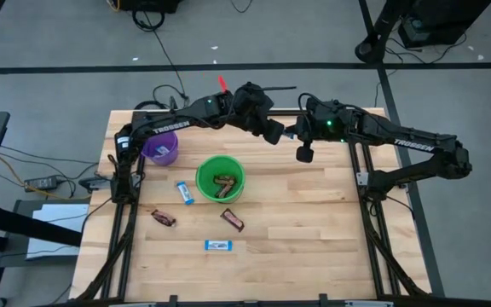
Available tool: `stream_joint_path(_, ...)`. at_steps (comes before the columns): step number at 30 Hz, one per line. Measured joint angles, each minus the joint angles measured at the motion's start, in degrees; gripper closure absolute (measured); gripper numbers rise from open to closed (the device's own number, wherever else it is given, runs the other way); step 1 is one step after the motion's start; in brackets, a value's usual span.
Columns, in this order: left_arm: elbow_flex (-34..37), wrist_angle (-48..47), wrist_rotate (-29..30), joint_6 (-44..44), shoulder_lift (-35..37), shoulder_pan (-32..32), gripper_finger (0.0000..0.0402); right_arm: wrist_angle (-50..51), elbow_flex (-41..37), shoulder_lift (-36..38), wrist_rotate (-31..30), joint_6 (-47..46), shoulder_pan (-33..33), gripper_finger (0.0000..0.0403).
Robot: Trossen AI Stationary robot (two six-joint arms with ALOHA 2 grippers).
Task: Sort candy by brand, put in halloween buckets
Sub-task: Put the white chocolate bar into the violet bucket
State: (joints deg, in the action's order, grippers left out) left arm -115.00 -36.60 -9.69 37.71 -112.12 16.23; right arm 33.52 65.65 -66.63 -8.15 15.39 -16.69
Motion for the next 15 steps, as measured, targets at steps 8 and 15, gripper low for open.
stream_joint_path(8,0.0,0.1,0.0,0.0,0.0,0.0,0.0358,0.0,0.0,0.0,0.0,0.3,0.0,0.0402)
stream_joint_path(15,0.0,0.8,-0.1,0.0,0.0,0.0,0.0374,-0.6,0.0,1.0,-1.2,2.1,0.1,0.0366)
